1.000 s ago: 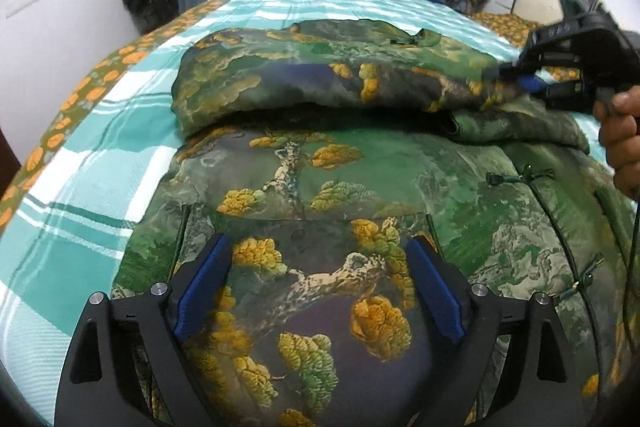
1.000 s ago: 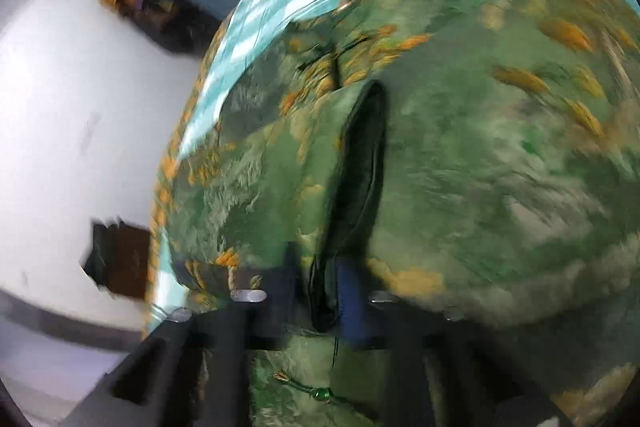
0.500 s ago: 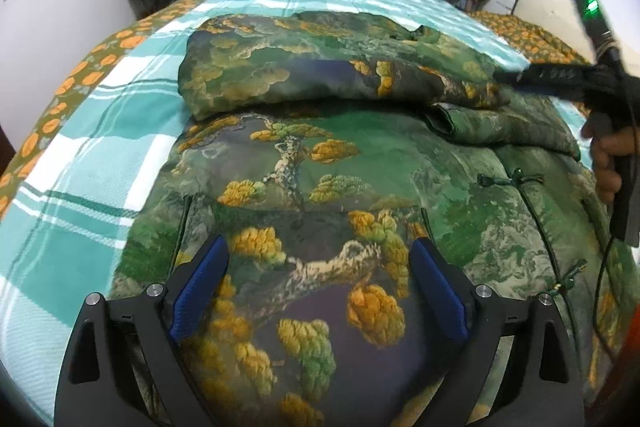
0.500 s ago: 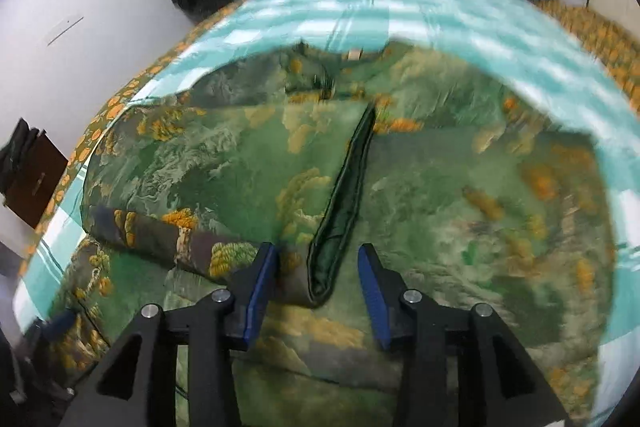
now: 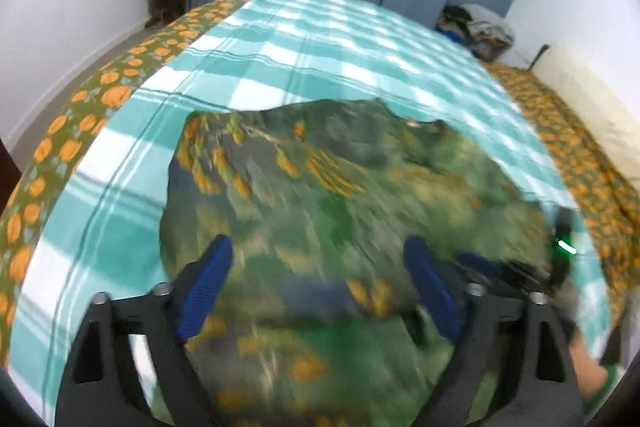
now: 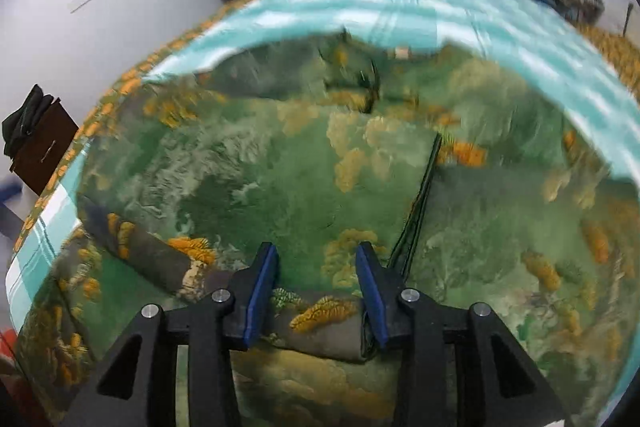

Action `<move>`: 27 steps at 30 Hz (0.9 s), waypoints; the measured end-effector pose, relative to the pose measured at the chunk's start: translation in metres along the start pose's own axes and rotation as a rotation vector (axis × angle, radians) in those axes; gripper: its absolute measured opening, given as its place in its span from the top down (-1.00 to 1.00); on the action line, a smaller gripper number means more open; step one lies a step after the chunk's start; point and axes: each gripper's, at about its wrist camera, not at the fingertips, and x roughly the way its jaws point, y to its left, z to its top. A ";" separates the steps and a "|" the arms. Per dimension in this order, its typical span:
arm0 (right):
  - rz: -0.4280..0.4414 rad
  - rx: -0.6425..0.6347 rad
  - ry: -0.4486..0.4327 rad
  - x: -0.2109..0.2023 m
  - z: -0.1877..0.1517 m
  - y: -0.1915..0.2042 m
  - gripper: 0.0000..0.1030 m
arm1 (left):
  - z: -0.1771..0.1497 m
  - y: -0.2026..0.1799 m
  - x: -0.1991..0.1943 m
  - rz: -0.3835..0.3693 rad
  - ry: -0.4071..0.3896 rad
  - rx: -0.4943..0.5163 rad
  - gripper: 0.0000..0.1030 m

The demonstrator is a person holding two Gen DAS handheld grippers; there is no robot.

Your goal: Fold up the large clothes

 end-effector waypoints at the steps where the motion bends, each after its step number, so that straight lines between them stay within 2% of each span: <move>1: 0.004 0.007 0.003 0.002 0.000 0.000 0.21 | 0.003 0.003 0.020 0.023 0.021 0.005 -0.40; 3: 0.002 0.005 0.006 0.002 0.000 0.001 0.21 | 0.000 0.009 0.056 0.062 0.081 0.007 -0.25; 5: 0.005 0.003 0.001 0.002 -0.003 0.000 0.21 | -0.012 0.017 0.090 0.081 0.161 0.001 -0.22; 7: 0.018 0.013 -0.003 0.002 -0.006 -0.003 0.21 | -0.026 0.019 0.108 0.089 0.153 0.047 -0.23; 10: 0.026 0.022 -0.013 0.003 -0.008 -0.006 0.21 | -0.033 0.016 0.109 0.110 0.121 0.071 -0.24; 14: 0.034 0.025 -0.027 0.004 -0.009 -0.006 0.21 | -0.028 0.013 0.100 0.106 0.144 0.087 -0.25; 17: 0.045 0.034 -0.035 0.004 -0.009 -0.008 0.21 | -0.013 0.001 0.080 0.119 0.159 0.109 -0.33; 18: 0.048 0.036 -0.038 0.003 -0.010 -0.009 0.21 | -0.007 -0.001 0.073 0.097 0.154 0.111 -0.36; 22: 0.047 0.034 -0.049 0.003 -0.011 -0.008 0.21 | 0.025 -0.017 0.046 0.029 0.070 0.105 -0.58; 24: 0.045 0.032 -0.052 0.003 -0.011 -0.007 0.21 | 0.044 -0.021 0.048 0.022 0.034 0.106 -0.65; 27: 0.053 0.037 -0.053 0.002 -0.012 -0.008 0.21 | 0.060 -0.014 0.071 0.066 0.017 0.089 -0.65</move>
